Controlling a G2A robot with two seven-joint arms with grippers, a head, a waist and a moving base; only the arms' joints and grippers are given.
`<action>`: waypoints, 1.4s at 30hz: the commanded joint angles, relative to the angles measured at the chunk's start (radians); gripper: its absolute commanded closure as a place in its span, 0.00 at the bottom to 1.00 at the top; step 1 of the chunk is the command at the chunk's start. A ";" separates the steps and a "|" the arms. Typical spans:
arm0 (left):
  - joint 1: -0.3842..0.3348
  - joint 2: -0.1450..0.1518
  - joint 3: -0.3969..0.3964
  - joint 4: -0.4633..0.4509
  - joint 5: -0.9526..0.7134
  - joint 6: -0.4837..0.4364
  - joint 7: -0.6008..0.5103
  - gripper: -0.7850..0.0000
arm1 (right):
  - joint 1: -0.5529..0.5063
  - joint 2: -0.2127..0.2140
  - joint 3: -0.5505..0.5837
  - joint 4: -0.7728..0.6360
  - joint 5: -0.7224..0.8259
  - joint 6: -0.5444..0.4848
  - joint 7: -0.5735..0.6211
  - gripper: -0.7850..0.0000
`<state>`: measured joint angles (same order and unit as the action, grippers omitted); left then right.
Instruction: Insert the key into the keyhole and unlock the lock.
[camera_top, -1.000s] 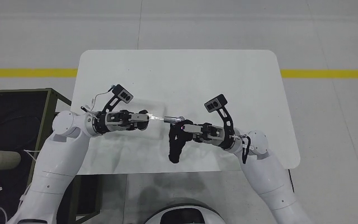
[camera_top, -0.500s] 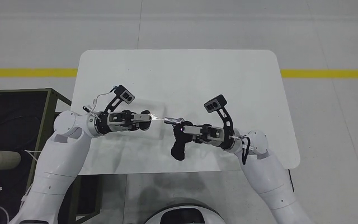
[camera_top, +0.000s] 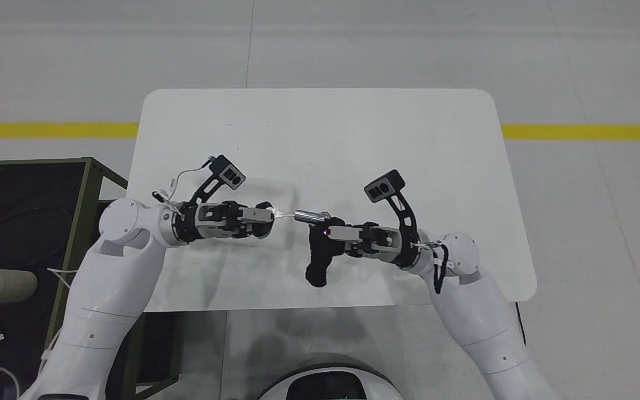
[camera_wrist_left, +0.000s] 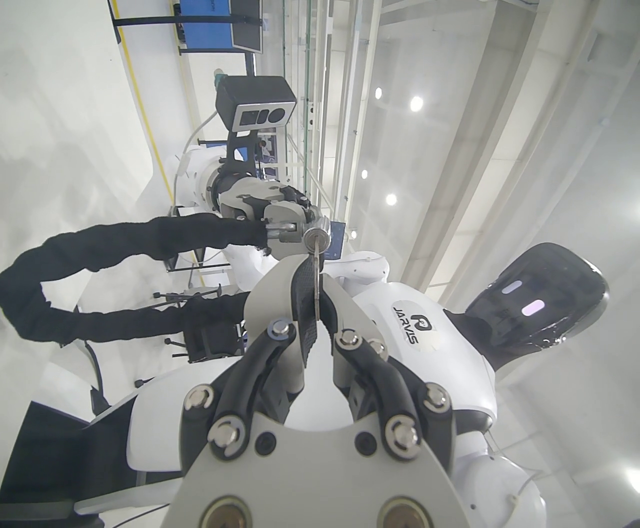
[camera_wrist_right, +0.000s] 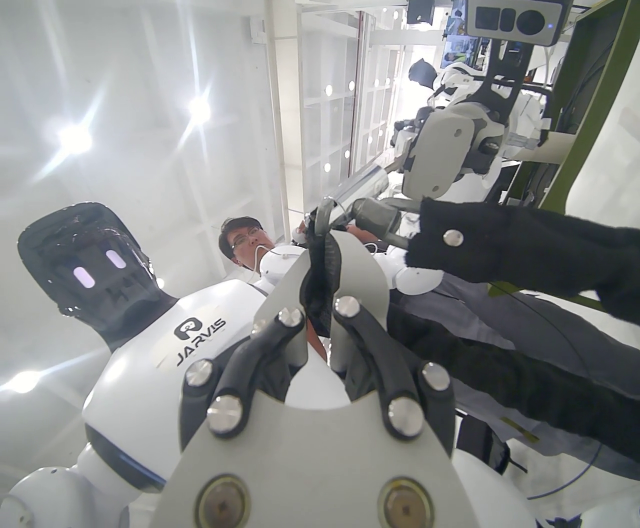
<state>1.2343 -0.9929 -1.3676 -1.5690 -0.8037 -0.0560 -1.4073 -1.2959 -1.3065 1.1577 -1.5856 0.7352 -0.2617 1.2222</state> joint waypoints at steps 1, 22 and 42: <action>-0.001 -0.001 0.001 0.003 -0.003 0.006 -0.009 1.00 | 0.001 0.000 -0.001 0.004 0.010 0.005 0.009 1.00; -0.010 -0.013 0.012 0.031 -0.003 0.039 -0.123 1.00 | 0.047 -0.012 -0.036 0.051 0.025 0.045 0.084 1.00; 0.004 -0.019 -0.020 0.017 0.004 0.028 -0.129 1.00 | 0.061 -0.025 -0.063 0.062 -0.010 0.042 0.090 1.00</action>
<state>1.2377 -1.0117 -1.3870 -1.5507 -0.8004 -0.0300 -1.5360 -1.2341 -1.3307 1.0943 -1.5234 0.7240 -0.2196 1.3112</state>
